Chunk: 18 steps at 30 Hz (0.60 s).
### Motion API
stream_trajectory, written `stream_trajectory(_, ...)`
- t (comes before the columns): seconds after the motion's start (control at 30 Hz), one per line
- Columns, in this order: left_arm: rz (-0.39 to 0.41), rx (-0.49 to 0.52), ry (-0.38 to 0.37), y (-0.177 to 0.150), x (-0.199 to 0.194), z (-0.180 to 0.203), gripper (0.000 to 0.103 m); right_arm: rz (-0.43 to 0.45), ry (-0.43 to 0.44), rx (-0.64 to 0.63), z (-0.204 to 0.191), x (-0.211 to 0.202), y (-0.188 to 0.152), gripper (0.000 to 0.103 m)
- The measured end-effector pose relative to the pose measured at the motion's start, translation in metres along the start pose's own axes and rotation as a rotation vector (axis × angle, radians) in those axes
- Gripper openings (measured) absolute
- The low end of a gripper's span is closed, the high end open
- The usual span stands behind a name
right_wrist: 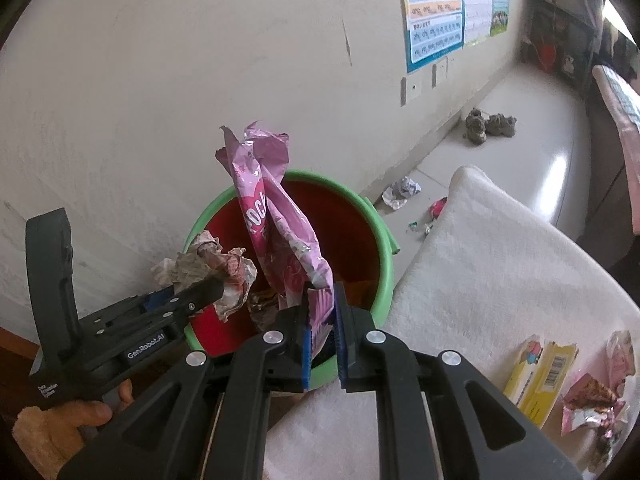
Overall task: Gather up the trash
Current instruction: 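Open both tools over the bucket to drop the newspaper and pink wrapper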
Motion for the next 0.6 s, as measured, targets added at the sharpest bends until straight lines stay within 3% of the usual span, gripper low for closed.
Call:
stream_trajectory(0.3,-0.005,-0.003,0.002,-0.002,0.002,-0.001,0.036,0.018,-0.015,-0.019,-0.004,-0.003,0.004,0.011)
stream_trajectory(0.4,0.002,-0.022,0.000,-0.002,0.002,-0.002,0.047,0.027,-0.014,-0.019,-0.003,-0.005,0.005,0.024)
stream_trajectory(0.47,0.006,-0.039,0.006,-0.001,0.002,-0.005,0.062,0.037,-0.016,-0.017,-0.002,-0.007,0.006,0.043)
stream_trajectory(0.6,0.025,-0.070,0.019,-0.005,-0.002,-0.010,0.071,0.051,-0.014,-0.005,0.001,-0.016,0.005,0.045)
Point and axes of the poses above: each gripper's, at about its wrist camera, not at the fingertips, and x roughly the way its jaws point, z to its right, y to its top, the point moved 8 cm from there along x, roughly the way its jaws point, and after that the axes turned 1 degree about y, right-handed, at the moved point
